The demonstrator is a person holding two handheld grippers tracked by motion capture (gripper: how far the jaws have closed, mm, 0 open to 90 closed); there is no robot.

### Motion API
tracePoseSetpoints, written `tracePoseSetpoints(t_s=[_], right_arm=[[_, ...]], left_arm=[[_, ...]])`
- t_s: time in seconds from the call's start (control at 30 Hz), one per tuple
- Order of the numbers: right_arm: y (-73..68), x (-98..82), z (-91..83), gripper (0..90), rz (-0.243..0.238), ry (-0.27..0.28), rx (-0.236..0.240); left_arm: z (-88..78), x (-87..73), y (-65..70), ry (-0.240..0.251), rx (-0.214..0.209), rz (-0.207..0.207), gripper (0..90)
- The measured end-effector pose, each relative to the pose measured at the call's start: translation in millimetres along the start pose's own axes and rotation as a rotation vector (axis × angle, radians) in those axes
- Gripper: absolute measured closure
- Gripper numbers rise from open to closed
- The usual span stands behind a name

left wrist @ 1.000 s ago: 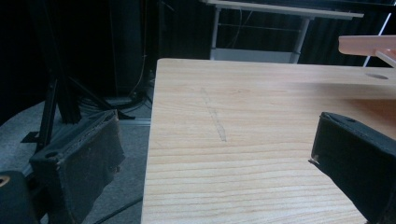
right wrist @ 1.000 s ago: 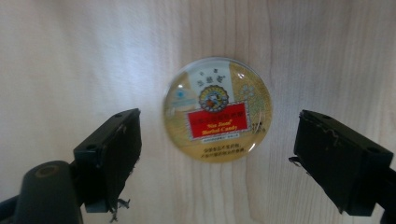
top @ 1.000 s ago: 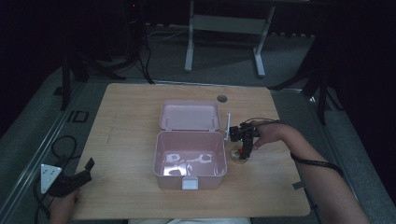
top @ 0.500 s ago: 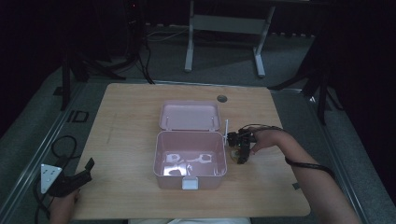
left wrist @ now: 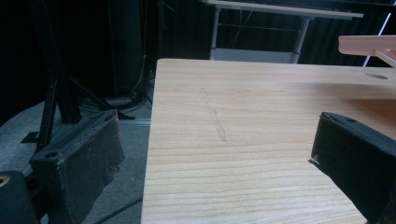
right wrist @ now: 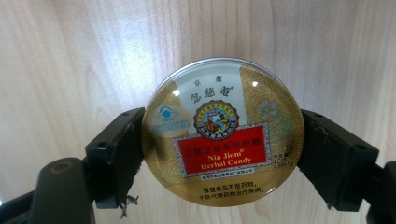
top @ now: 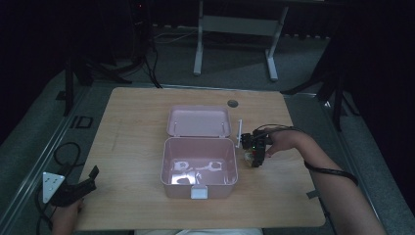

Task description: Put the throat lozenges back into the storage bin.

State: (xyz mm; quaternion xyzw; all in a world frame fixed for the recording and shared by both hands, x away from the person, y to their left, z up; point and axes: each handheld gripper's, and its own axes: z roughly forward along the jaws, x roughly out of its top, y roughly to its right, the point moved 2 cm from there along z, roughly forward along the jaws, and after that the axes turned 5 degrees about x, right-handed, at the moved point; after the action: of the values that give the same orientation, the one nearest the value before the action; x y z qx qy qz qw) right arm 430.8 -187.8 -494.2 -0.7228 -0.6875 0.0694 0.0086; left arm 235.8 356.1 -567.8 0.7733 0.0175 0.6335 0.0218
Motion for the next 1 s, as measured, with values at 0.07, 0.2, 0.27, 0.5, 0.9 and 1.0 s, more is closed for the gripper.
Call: tracePoseSetpoints(t_s=[0.07, 0.2, 0.27, 0.5, 0.9, 1.0], right_arm=[[-2.4, -1.2, -8.5, 19.9, 0.002, -0.003, -0.007], [-4.9, -3.7, -25.1, 19.9, 0.019, 0.002, -0.015], [-6.2, -5.7, -35.9, 19.9, 0.024, 0.016, -0.024], [-11.9, -9.8, -68.7, 19.9, 0.057, 0.028, -0.039], [-23.9, -9.9, -113.7, 20.0, 0.082, 0.04, -0.071], [-27.5, -6.7, -118.2, 20.0, 0.09, 0.053, -0.06]], left_arm=[[0.1, 0.0, -0.1, -0.001, 0.0, 0.0, 2.5], [0.5, 0.2, 0.0, -0.005, -0.001, 0.0, 2.5], [0.5, 0.1, 0.2, -0.005, 0.0, 0.001, 2.5], [0.6, 0.2, -0.1, -0.006, 0.001, -0.001, 2.5], [0.5, 0.2, 0.0, -0.005, 0.0, -0.001, 2.4], [0.6, 0.2, 0.0, -0.006, -0.001, -0.001, 2.5]])
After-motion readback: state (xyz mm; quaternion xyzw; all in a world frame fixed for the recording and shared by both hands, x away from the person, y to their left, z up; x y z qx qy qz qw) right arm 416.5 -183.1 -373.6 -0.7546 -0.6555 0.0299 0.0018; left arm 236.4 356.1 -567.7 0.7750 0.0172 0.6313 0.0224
